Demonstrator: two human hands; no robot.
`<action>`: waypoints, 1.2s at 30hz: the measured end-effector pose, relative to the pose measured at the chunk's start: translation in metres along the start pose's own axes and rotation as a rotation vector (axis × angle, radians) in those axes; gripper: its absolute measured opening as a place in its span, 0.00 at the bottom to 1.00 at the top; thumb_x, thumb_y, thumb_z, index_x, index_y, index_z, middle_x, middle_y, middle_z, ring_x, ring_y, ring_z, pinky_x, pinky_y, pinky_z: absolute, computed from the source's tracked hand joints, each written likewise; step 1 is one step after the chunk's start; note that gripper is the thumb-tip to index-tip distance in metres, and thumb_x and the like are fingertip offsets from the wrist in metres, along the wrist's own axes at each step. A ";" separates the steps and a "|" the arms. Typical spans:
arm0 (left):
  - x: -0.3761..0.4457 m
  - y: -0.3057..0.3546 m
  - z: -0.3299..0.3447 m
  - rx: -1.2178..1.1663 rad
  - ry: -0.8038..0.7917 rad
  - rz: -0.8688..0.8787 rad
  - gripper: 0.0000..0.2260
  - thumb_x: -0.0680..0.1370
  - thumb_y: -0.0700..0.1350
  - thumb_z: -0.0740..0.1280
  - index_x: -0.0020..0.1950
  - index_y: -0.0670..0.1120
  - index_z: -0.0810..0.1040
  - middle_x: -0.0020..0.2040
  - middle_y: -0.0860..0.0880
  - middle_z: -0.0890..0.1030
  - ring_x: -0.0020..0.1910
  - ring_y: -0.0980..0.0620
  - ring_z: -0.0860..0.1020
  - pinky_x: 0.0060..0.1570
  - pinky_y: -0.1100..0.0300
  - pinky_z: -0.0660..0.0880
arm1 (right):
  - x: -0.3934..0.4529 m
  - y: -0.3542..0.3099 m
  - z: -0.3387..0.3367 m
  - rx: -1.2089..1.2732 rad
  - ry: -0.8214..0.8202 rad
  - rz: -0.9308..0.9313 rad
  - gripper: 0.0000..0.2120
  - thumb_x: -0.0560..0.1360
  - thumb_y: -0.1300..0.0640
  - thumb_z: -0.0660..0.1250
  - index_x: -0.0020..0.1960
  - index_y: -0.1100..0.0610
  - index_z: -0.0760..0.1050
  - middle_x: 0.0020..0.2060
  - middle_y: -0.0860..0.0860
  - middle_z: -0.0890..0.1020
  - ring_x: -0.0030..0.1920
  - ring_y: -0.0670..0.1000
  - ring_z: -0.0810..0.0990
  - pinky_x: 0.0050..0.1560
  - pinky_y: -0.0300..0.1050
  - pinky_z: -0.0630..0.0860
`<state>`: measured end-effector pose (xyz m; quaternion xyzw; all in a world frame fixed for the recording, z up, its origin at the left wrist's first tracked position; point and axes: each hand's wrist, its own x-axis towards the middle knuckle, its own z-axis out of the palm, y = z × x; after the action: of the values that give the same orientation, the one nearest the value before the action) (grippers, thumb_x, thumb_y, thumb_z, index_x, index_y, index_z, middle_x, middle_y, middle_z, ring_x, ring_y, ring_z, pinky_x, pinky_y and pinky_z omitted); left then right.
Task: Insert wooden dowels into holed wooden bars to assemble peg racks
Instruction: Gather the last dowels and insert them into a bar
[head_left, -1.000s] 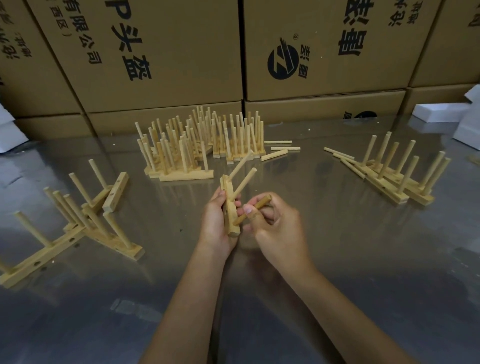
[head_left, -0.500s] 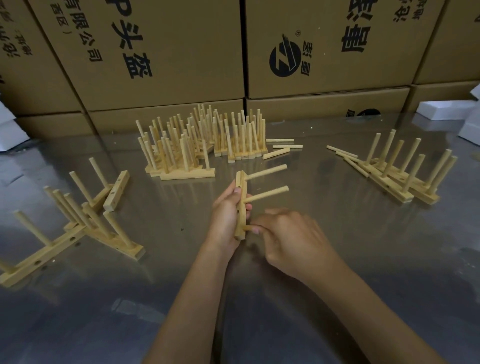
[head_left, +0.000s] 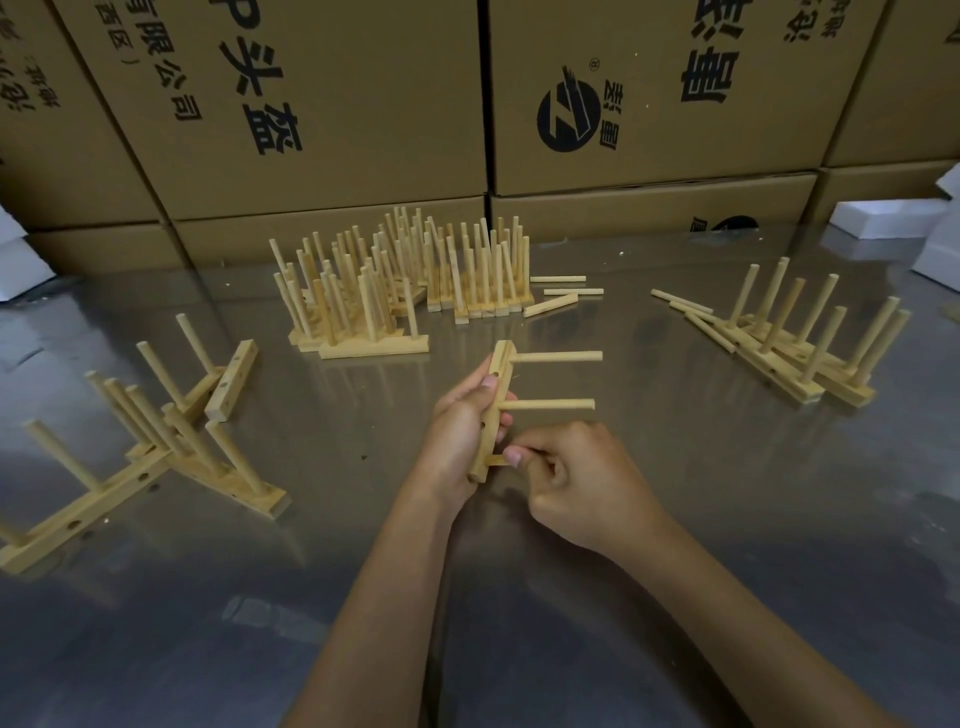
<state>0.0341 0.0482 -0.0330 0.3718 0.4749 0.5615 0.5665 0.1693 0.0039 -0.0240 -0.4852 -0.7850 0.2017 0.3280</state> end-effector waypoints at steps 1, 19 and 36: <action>0.000 0.000 0.000 -0.003 0.008 -0.001 0.16 0.84 0.41 0.59 0.70 0.50 0.76 0.41 0.48 0.80 0.35 0.54 0.73 0.34 0.60 0.71 | 0.000 0.000 0.001 0.030 0.002 0.021 0.10 0.77 0.58 0.65 0.39 0.53 0.81 0.23 0.38 0.73 0.28 0.41 0.72 0.28 0.31 0.65; -0.003 -0.001 0.004 0.092 -0.075 0.031 0.15 0.85 0.42 0.59 0.59 0.61 0.79 0.42 0.48 0.80 0.35 0.54 0.74 0.35 0.59 0.72 | 0.004 0.006 0.004 0.254 -0.113 0.268 0.14 0.79 0.57 0.65 0.39 0.59 0.84 0.20 0.43 0.72 0.23 0.41 0.68 0.27 0.34 0.61; 0.001 0.001 0.000 -0.046 -0.070 -0.001 0.16 0.84 0.40 0.58 0.69 0.50 0.76 0.44 0.44 0.80 0.33 0.53 0.75 0.26 0.62 0.73 | 0.003 -0.003 0.003 0.046 0.046 0.105 0.10 0.76 0.59 0.65 0.38 0.56 0.81 0.22 0.39 0.74 0.29 0.41 0.72 0.29 0.32 0.65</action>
<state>0.0338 0.0492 -0.0324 0.3776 0.4420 0.5588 0.5914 0.1641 0.0050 -0.0235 -0.5226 -0.7460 0.2251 0.3460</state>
